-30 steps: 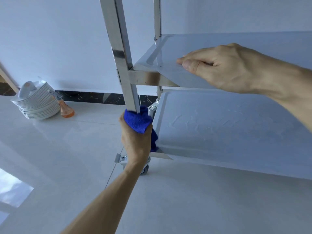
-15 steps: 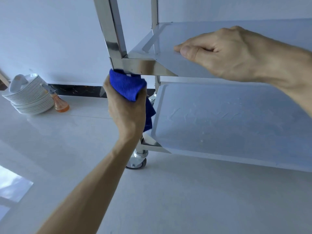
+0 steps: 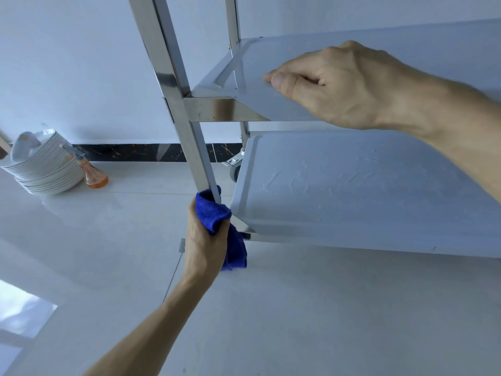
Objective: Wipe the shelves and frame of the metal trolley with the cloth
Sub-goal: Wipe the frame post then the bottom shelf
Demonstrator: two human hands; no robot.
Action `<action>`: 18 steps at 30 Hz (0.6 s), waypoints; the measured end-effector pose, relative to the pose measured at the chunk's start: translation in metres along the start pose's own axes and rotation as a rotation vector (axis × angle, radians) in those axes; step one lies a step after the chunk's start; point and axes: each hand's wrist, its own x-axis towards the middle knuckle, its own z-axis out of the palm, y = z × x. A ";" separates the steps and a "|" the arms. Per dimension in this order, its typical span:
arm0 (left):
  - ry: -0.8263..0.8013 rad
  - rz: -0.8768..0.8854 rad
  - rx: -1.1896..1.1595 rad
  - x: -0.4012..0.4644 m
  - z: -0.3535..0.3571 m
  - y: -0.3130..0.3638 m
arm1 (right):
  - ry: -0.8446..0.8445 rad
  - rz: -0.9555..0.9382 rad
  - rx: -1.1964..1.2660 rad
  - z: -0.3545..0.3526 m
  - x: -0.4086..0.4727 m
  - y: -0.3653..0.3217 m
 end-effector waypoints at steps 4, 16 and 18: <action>0.051 -0.007 0.032 -0.028 -0.014 0.022 | -0.009 -0.017 0.069 -0.005 -0.006 0.001; -0.199 -0.108 -0.103 -0.092 0.010 0.085 | 0.386 -0.549 0.145 -0.006 -0.096 0.023; -0.286 -0.257 -0.212 -0.096 0.014 0.087 | 0.183 -0.440 0.265 0.014 -0.124 0.040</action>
